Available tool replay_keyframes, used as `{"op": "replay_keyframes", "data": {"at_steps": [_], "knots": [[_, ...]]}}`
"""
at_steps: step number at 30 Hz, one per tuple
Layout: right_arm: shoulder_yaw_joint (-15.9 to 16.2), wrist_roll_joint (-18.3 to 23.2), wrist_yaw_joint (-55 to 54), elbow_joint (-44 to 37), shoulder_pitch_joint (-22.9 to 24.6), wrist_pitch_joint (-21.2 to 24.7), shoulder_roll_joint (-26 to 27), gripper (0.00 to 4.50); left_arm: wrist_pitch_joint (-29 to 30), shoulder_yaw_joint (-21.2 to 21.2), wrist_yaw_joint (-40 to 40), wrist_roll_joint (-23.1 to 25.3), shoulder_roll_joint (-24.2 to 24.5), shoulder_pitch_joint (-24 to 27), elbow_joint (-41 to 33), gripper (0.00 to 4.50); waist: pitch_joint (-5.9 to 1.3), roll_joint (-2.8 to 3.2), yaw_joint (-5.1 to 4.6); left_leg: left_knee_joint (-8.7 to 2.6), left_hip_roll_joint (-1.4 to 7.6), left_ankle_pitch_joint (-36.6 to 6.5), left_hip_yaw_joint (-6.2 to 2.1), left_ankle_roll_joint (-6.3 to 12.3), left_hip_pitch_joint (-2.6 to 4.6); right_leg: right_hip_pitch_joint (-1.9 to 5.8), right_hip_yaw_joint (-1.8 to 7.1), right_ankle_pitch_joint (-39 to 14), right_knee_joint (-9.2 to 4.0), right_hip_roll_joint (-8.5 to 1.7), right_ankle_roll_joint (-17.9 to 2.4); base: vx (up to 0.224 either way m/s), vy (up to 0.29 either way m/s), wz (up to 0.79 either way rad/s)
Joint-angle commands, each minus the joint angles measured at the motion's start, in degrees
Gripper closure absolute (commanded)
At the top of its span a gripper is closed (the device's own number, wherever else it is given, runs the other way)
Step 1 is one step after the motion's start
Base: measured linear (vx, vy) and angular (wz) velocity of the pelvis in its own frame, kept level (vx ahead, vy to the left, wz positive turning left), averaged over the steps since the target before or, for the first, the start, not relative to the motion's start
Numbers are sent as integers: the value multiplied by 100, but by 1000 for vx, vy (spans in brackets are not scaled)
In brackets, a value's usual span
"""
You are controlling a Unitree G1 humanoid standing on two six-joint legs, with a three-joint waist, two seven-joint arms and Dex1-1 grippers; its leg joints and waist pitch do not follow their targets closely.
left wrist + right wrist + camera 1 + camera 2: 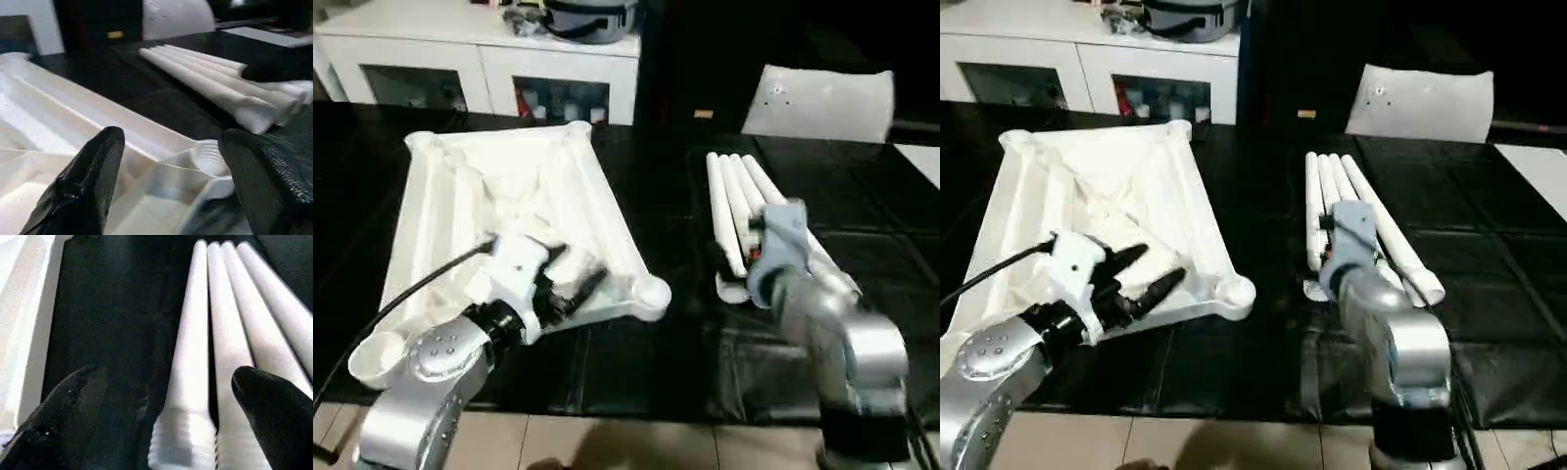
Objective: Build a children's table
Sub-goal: Pick table leg
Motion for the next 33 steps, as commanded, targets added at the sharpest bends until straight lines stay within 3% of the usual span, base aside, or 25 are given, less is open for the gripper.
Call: {"op": "replay_keyframes", "data": {"at_steps": [1,2,3,4,5,7,8,9,12,18,23,33], "knots": [[9,-101,115,408,-259,-5,-120,0,161,-94,-129,-82,97,-135,-112,69,-208,76,-28,-532,325,-2217,-127,-728,154,-125,175,-1621,-573,-383,-664,0,0,0],[47,-150,152,642,-369,-160,-151,0,175,-110,-153,-86,113,-146,-123,69,-250,84,-13,-510,331,-1950,-109,-698,134,-108,178,-1338,-547,-382,-688,0,0,0],[47,-150,152,642,-369,-160,-151,0,175,-110,-153,-86,113,-146,-123,69,-261,81,-8,-500,337,-1784,-90,-670,128,-115,181,-1101,-539,-373,-703,0,0,0],[46,-160,151,706,-397,-216,-150,0,175,-113,-160,-82,114,-148,-123,69,-278,81,19,-478,347,-1424,-49,-586,112,-112,183,-538,-508,-356,-744,0,0,0],[19,-202,138,1122,-582,-447,-159,0,183,-132,-158,-62,102,-155,-116,69,-275,74,33,-481,350,-1253,-22,-526,93,-96,167,-264,-486,-348,-790,0,0,0],[-53,-219,97,1609,-828,-609,-163,0,209,-166,-166,-61,114,-155,-124,69,-316,65,33,-457,354,-1061,4,-521,84,-66,140,50,-439,-327,-868,0,0,0],[-89,-213,68,1750,-908,-633,-160,0,230,-178,-167,-73,129,-159,-132,69,-330,82,45,-438,363,-1006,16,-516,101,-90,144,196,-423,-330,-889,0,0,0],[-164,-190,23,1929,-1018,-654,-139,0,253,-188,-180,-101,144,-150,-158,69,-335,57,31,-429,353,-782,34,-480,62,-52,134,519,-404,-302,-881,0,0,0],[-228,-202,60,2635,-1400,-786,-175,0,391,-239,-315,-232,253,-125,-287,63,-360,48,54,-387,351,-475,77,-384,70,-59,129,1022,-364,-291,-888,0,0,0],[-183,-195,301,3478,-1764,-1048,-236,0,468,-275,-411,-269,342,-100,-336,6,-322,51,72,-409,383,-825,110,-395,82,-91,135,537,-392,-304,-947,0,0,0],[-289,-180,268,3983,-1977,-1157,-238,0,505,-302,-420,-294,386,-107,-348,6,-313,47,109,-427,398,-1035,139,-480,98,-125,146,76,-423,-307,-907,0,0,0],[-550,-84,229,5083,-2524,-1336,-236,0,539,-381,-435,-246,476,-93,-364,6,-335,54,129,-406,399,-863,159,-468,88,-129,135,365,-387,-294,-929,0,0,0]]}}
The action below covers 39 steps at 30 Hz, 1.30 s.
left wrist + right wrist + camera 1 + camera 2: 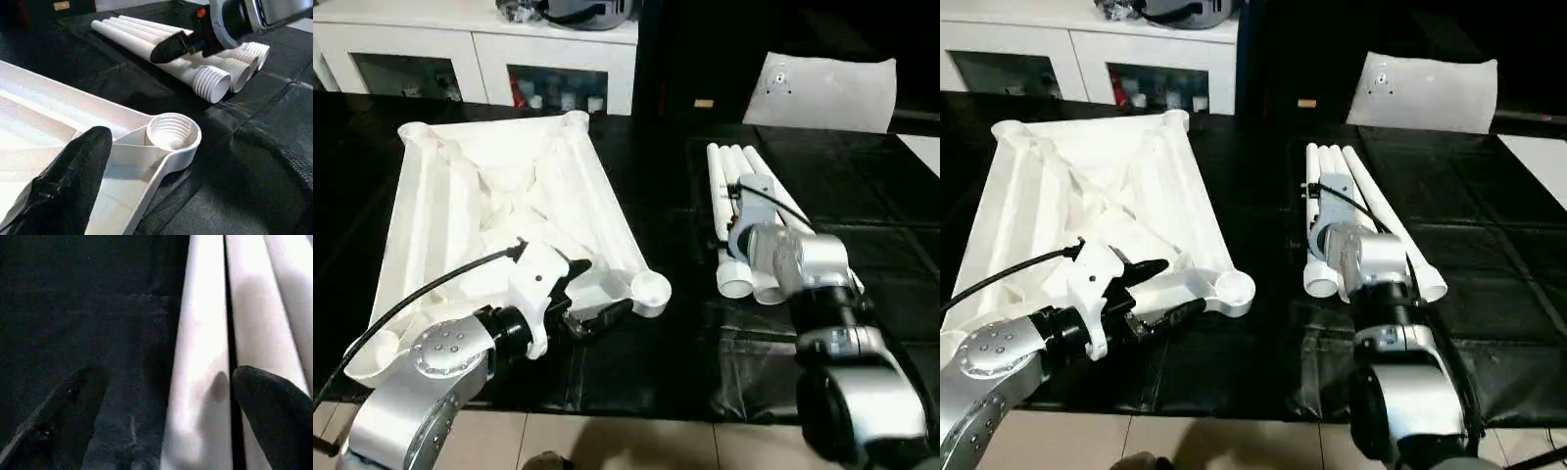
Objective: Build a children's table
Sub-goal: Pick table leg
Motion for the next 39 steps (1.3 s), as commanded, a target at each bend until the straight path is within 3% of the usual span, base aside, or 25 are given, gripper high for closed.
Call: {"op": "replay_keyframes", "data": {"at_steps": [1,4,15,22,30,32,36,37,38,39], "knots": [[-101,58,37,234,-137,-52,-54,0,68,-71,-45,15,49,10,-99,6,-334,50,5,-371,256,-971,-27,-508,230,35,130,363,-389,-323,-907,0,0,0],[-209,134,96,617,-316,-49,-38,0,74,-89,-38,11,79,13,-96,6,-320,43,12,-382,257,-1120,-18,-521,234,20,129,133,-405,-329,-928,0,0,0],[-378,125,72,1696,-749,-175,-120,117,149,-243,-4,26,110,14,-114,0,-329,5,23,-373,277,-1028,30,-506,227,10,130,98,-402,-337,-901,0,0,0],[-477,165,109,2134,-859,-319,-158,164,150,-350,13,62,107,20,-110,0,-319,-10,30,-375,284,-1103,38,-493,231,-4,131,-72,-415,-341,-902,0,0,0],[-808,316,84,2706,-1014,-658,-291,240,18,-436,22,151,156,72,-58,0,-315,-42,30,-378,294,-1177,41,-471,229,-12,127,-188,-424,-349,-929,0,0,0],[-909,367,43,2731,-1025,-740,-326,248,-64,-423,28,198,168,67,-21,0,-316,-27,32,-374,293,-1167,43,-462,232,-15,128,-155,-426,-345,-932,0,0,0],[-1098,541,3,2701,-1063,-915,-405,258,-279,-407,72,276,96,-39,139,0,-325,70,27,-375,286,-1223,30,-521,241,-20,119,-48,-412,-332,-937,0,0,0],[-1098,541,3,2701,-1063,-915,-405,258,-279,-407,72,276,96,-39,139,0,-328,37,24,-373,287,-1237,33,-527,238,-15,116,4,-410,-327,-957,0,0,0],[-1249,684,101,2529,-1042,-1108,-412,260,-361,-338,172,288,-15,-140,261,0,-336,160,25,-365,275,-1252,22,-564,240,-19,117,99,-390,-327,-968,0,0,0],[-1310,749,158,2414,-1022,-1186,-400,260,-384,-287,217,286,-61,-186,318,0,-333,118,11,-368,284,-1298,33,-567,249,-22,116,125,-412,-318,-974,0,0,0]]}}
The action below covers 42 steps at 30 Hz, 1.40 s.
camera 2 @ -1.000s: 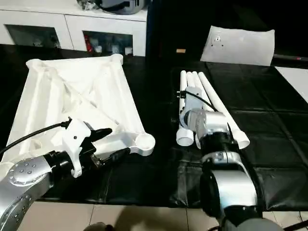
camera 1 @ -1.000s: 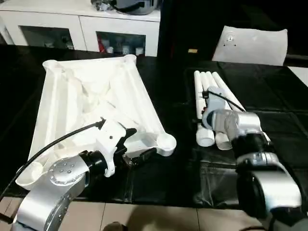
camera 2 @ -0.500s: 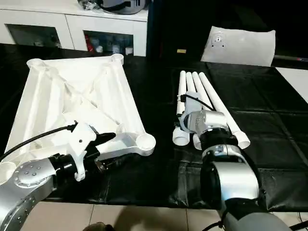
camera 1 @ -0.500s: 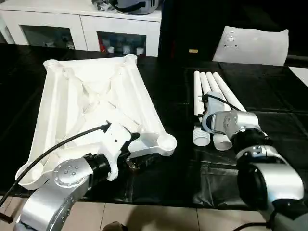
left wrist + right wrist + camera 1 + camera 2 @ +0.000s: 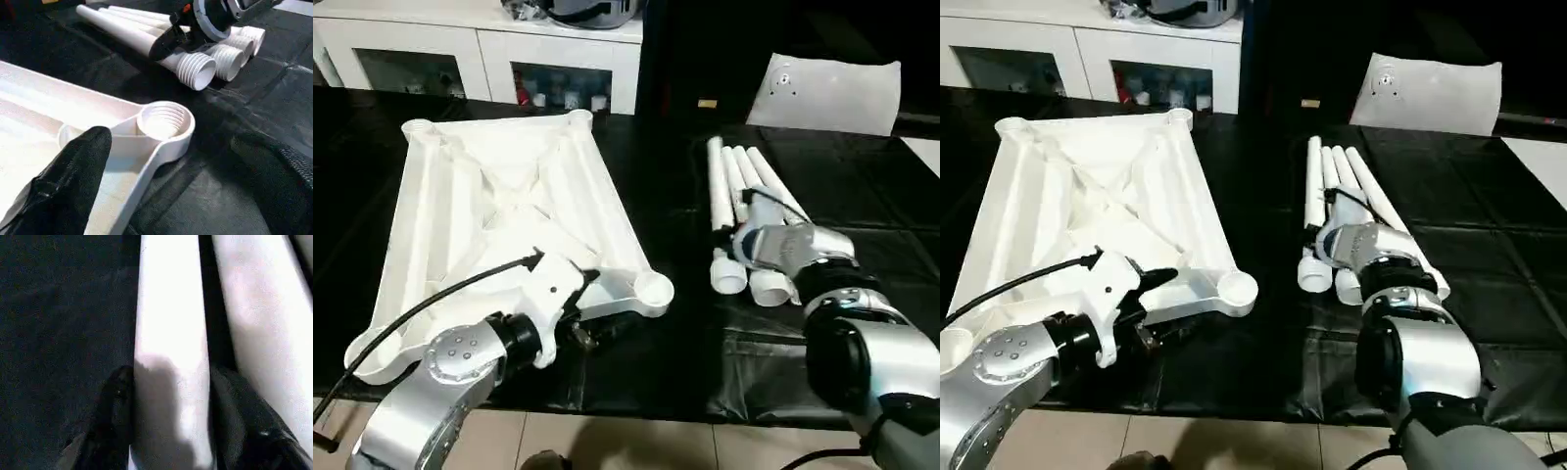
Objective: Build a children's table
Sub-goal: Pick table leg
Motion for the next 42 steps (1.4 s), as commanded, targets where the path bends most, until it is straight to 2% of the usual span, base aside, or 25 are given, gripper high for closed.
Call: {"op": "replay_keyframes", "data": {"at_steps": [1,2,3,4,5,7,8,9,12,13,15,19,21,24,26,27,28,30,31,32,33,34,35,37,42], "knots": [[-318,363,208,-438,23,-479,-4,260,-140,202,118,-20,-131,-186,205,0,-363,154,-11,-360,243,-1259,-53,-546,247,21,110,286,-387,-319,-1015,0,0,0],[-353,394,209,-467,28,-535,19,260,-153,230,105,-38,-134,-191,225,0,-366,114,-6,-348,240,-1160,-42,-468,229,39,115,414,-393,-328,-1049,0,0,0],[-355,402,220,-509,37,-552,37,260,-159,259,92,-57,-131,-200,241,0,-366,114,-6,-348,240,-1160,-42,-468,229,39,115,414,-393,-328,-1049,0,0,0],[-324,485,567,-1068,224,-788,97,260,-73,394,191,-150,-287,-403,405,0,-376,152,-6,-328,227,-907,-44,-351,210,58,103,719,-367,-310,-1113,0,0,0],[-274,551,851,-1570,395,-916,122,260,59,506,298,-265,-451,-588,493,0,-394,152,23,-302,236,-739,-32,-269,209,76,110,986,-354,-319,-1117,0,0,0],[-318,746,1024,-2001,502,-767,163,260,152,665,392,-410,-623,-829,624,0,-423,142,48,-285,234,-499,-33,-172,223,95,100,1333,-329,-302,-1141,0,0,0],[-316,871,1163,-2287,604,-654,203,260,171,770,436,-498,-714,-965,723,0,-438,114,46,-269,217,-197,-40,-38,186,119,86,1728,-286,-282,-1188,0,0,0],[-259,956,1306,-2606,757,-589,237,261,163,793,452,-518,-744,-1112,837,0,-435,128,60,-265,213,-171,-39,23,188,101,79,1804,-294,-278,-1176,0,0,0],[-112,1268,1791,-3472,1224,-487,338,261,111,916,582,-644,-1052,-1508,1124,0,-417,170,60,-288,228,-377,-48,12,193,100,81,1577,-329,-299,-1162,0,0,0],[-143,1551,1965,-3827,1415,-203,373,261,136,981,651,-730,-1193,-1643,1216,0,-410,167,62,-300,242,-519,-56,-14,203,102,88,1448,-339,-310,-1171,0,0,0],[-108,1718,2127,-4114,1586,-102,384,261,184,1025,677,-812,-1289,-1758,1280,0,-418,163,84,-311,261,-585,-66,-28,215,106,87,1353,-348,-321,-1174,0,0,0],[255,2446,3295,-5522,2588,110,405,261,549,1361,897,-1333,-1868,-2447,1698,0,-371,102,191,-340,263,-885,-42,-40,212,92,112,728,-435,-359,-1161,0,0,0],[380,2622,3558,-5825,2823,243,376,261,628,1486,937,-1552,-2002,-2627,1797,0,-374,94,231,-372,271,-892,-75,-35,194,106,98,559,-442,-383,-1143,0,0,0],[480,2983,3907,-6334,3184,502,373,261,788,1764,1053,-2031,-2293,-2979,1979,0,-360,123,267,-375,279,-996,-84,-95,208,60,103,278,-467,-406,-1186,0,0,0],[530,3090,3998,-6523,3306,583,375,261,838,1864,1109,-2177,-2399,-3101,2053,0,-353,126,283,-387,272,-1101,-92,-138,200,55,109,93,-494,-405,-1147,0,0,0],[580,3197,4073,-6702,3402,645,376,261,900,1972,1170,-2344,-2506,-3197,2117,0,-355,177,290,-384,267,-1119,-93,-156,202,50,112,77,-486,-408,-1145,0,0,0],[601,3240,4069,-6792,3440,673,381,261,923,2030,1185,-2460,-2566,-3244,2140,0,-352,192,295,-390,269,-1166,-106,-193,198,45,110,33,-503,-408,-1127,0,0,0],[615,3330,4016,-6958,3505,721,371,261,1037,2135,1176,-2621,-2651,-3338,2125,0,-350,142,307,-393,265,-1124,-98,-204,195,50,112,20,-500,-405,-1117,0,0,0],[609,3388,4019,-7005,3522,756,365,261,1084,2152,1122,-2708,-2676,-3367,2105,0,-354,141,322,-389,265,-1095,-99,-186,195,43,113,-31,-502,-411,-1101,0,0,0],[622,3528,4107,-7120,3618,857,320,261,1155,2123,1094,-2793,-2721,-3351,2072,0,-343,35,322,-395,269,-1067,-82,-153,187,46,115,-60,-529,-409,-1090,0,0,0],[645,3619,4181,-7206,3694,932,288,261,1189,2080,1103,-2799,-2732,-3324,2052,0,-347,47,349,-387,267,-995,-88,-134,180,66,114,-44,-506,-424,-1089,0,0,0],[666,3659,4206,-7249,3733,982,276,261,1188,2068,1115,-2803,-2742,-3304,2041,0,-351,97,365,-377,276,-917,-89,-86,182,45,120,9,-506,-419,-1046,0,0,0],[719,3676,4215,-7319,3802,1031,272,261,1207,2086,1104,-2924,-2791,-3234,1979,18,-351,66,356,-380,277,-889,-86,-63,180,48,117,40,-510,-414,-1032,0,0,0],[733,3706,4183,-7390,3842,1075,257,261,1243,2098,1108,-3054,-2811,-3208,1921,18,-357,64,365,-378,270,-780,-89,-43,162,52,110,109,-498,-420,-1028,0,0,0],[926,3417,4093,-7455,3828,895,185,261,1123,2075,1105,-2972,-2746,-3130,1774,36,-326,70,356,-408,282,-1062,-89,-179,177,21,123,-394,-556,-426,-894,0,0,0]]}}
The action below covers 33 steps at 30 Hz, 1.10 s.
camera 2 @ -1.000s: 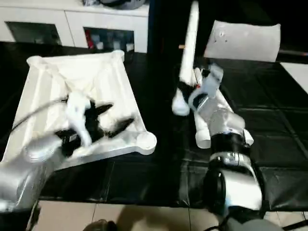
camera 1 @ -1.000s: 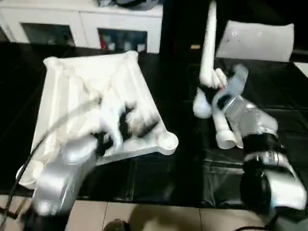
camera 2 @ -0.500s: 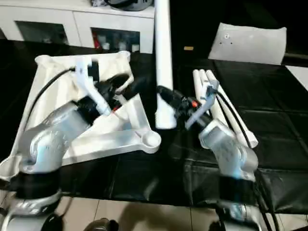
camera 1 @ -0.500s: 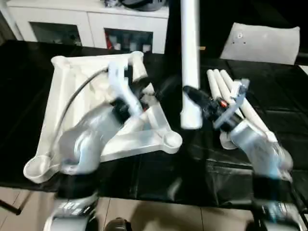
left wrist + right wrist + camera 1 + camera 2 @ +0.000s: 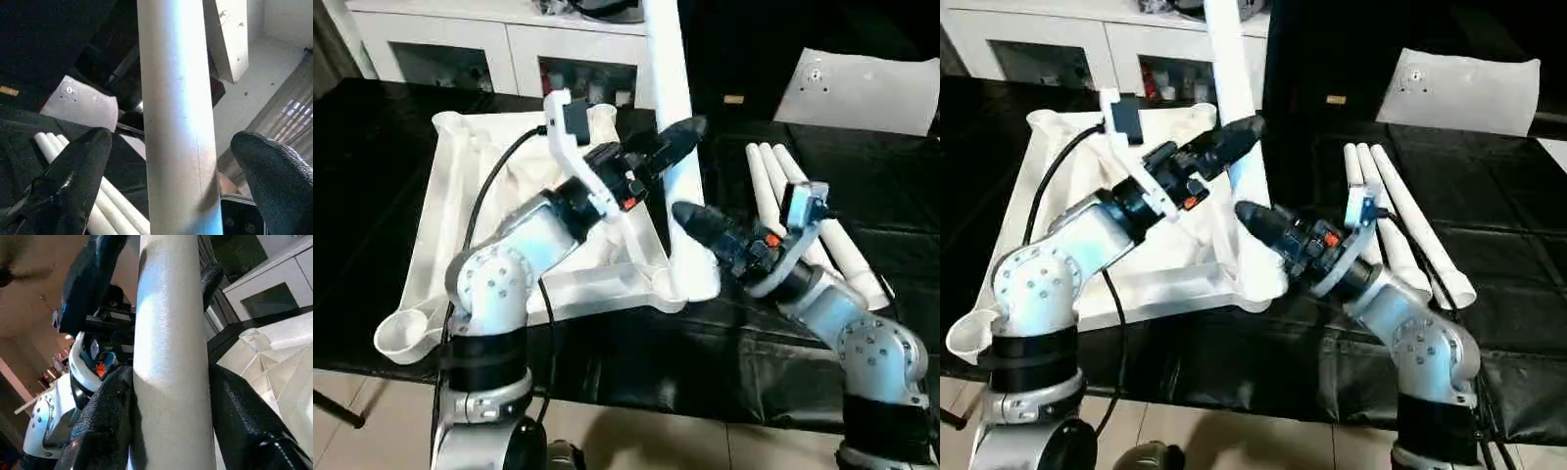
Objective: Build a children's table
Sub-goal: Pick table leg
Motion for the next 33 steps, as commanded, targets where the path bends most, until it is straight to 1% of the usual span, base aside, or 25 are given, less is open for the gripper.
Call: {"op": "replay_keyframes", "data": {"at_steps": [1,3,5,7,8,9,10,12,14,15,16,18,20,21,22,23,24,25,27,28,29,30,31,32,33], "knots": [[94,-74,-42,-198,-23,-88,-46,261,-30,-37,17,44,25,11,-131,36,-355,-31,11,-420,279,-1192,-108,-342,267,79,140,-574,-548,-411,-832,0,0,0],[345,-405,-133,-282,24,-280,-126,261,-32,-72,135,187,107,50,-201,36,-361,-20,7,-428,286,-1214,-122,-396,265,74,141,-604,-549,-412,-755,0,0,0],[567,-745,-258,-349,59,-465,-158,261,17,-62,347,239,121,84,-274,36,-359,-8,2,-432,290,-1201,-126,-457,264,70,145,-510,-542,-402,-678,0,0,0],[651,-897,-354,-377,58,-541,-139,261,31,-89,455,274,160,101,-317,36,-362,-14,-18,-425,268,-1211,-122,-462,261,68,150,-474,-546,-396,-654,0,0,0],[704,-1051,-508,-390,29,-652,-95,261,58,-148,534,357,206,127,-339,36,-360,-4,-19,-427,273,-1217,-121,-472,268,51,152,-483,-550,-392,-643,0,0,0],[746,-1174,-603,-393,1,-768,-72,261,56,-171,604,413,199,148,-350,36,-362,0,-18,-427,274,-1220,-124,-485,269,54,151,-468,-541,-393,-645,0,0,0],[759,-1203,-621,-393,-5,-796,-71,261,53,-172,623,423,194,151,-350,36,-365,14,-25,-430,275,-1223,-127,-503,264,56,149,-405,-537,-387,-648,0,0,0],[930,-1485,-741,-407,-22,-1011,-104,261,-19,-248,655,544,202,194,-375,36,-359,8,-27,-433,271,-1262,-125,-507,267,57,148,-366,-539,-380,-649,0,0,0],[983,-1552,-782,-413,-22,-1076,-101,261,-55,-338,612,626,252,212,-400,36,-359,10,-38,-435,269,-1303,-127,-507,270,56,153,-387,-542,-377,-621,0,0,0],[1063,-1697,-842,-412,-24,-1174,-114,261,-78,-368,599,643,258,224,-409,36,-362,32,-36,-434,270,-1314,-130,-506,272,53,153,-386,-540,-376,-617,0,0,0],[1127,-1810,-887,-416,-22,-1249,-116,261,-84,-375,607,629,265,234,-420,36,-361,20,-42,-432,268,-1303,-126,-526,268,51,154,-373,-545,-376,-611,0,0,0],[1363,-2100,-940,-460,3,-1400,-158,261,-200,-451,509,674,308,257,-404,36,-357,13,-48,-436,269,-1319,-127,-528,261,55,155,-364,-547,-373,-606,0,0,0],[1448,-2207,-987,-477,20,-1483,-134,261,-328,-487,530,767,288,265,-359,36,-359,29,-59,-435,268,-1326,-132,-523,264,60,157,-316,-543,-369,-597,0,0,0],[1487,-2267,-1005,-479,24,-1531,-135,261,-392,-513,550,836,290,268,-341,36,-356,26,-64,-437,268,-1343,-132,-518,264,59,157,-315,-545,-364,-593,0,0,0],[1531,-2332,-1029,-473,33,-1603,-123,261,-537,-631,501,1006,349,275,-328,36,-363,47,-63,-435,273,-1337,-140,-512,266,59,157,-268,-535,-368,-581,0,0,0],[1562,-2375,-1046,-468,41,-1653,-112,261,-634,-715,458,1121,397,283,-325,36,-362,43,-68,-437,274,-1355,-140,-508,265,58,158,-269,-545,-367,-569,0,0,0],[1666,-2561,-1125,-434,54,-1825,-113,261,-769,-798,425,1272,413,286,-309,36,-359,32,-65,-440,281,-1400,-138,-508,272,48,162,-292,-550,-372,-553,0,0,0],[1724,-2655,-1153,-416,56,-1902,-121,261,-829,-831,403,1333,424,288,-302,36,-363,53,-66,-443,281,-1403,-142,-534,270,52,157,-276,-534,-367,-556,0,0,0],[1827,-2869,-1186,-348,64,-2182,-106,261,-994,-982,300,1508,535,308,-292,36,-362,40,-76,-444,279,-1431,-143,-554,276,50,157,-247,-529,-361,-563,0,0,0],[1864,-2951,-1189,-317,70,-2319,-93,261,-1089,-1059,227,1582,595,324,-296,36,-363,47,-75,-443,278,-1436,-139,-554,272,46,159,-245,-530,-363,-551,0,0,0],[1923,-3063,-1216,-272,83,-2467,-72,261,-1164,-1128,135,1612,659,358,-306,36,-362,70,-77,-445,277,-1485,-143,-565,274,37,160,-264,-530,-368,-557,0,0,0],[1941,-3087,-1216,-256,91,-2510,-64,261,-1159,-1129,120,1600,668,374,-311,36,-362,70,-77,-445,277,-1485,-143,-565,274,37,160,-264,-530,-368,-557,0,0,0],[1949,-3099,-1214,-245,97,-2538,-59,261,-1177,-1134,111,1614,674,384,-309,36,-367,87,-87,-444,277,-1510,-146,-588,286,39,158,-168,-509,-355,-604,0,0,0],[1970,-3126,-1208,-214,108,-2610,-44,261,-1245,-1152,79,1666,699,405,-297,36,-364,98,-92,-444,276,-1541,-147,-584,282,39,157,-117,-508,-352,-628,0,0,0],[1982,-3142,-1209,-193,117,-2663,-36,261,-1290,-1169,52,1694,712,419,-285,36,-369,95,-91,-444,277,-1555,-147,-585,289,38,156,-99,-508,-350,-639,0,0,0]]}}
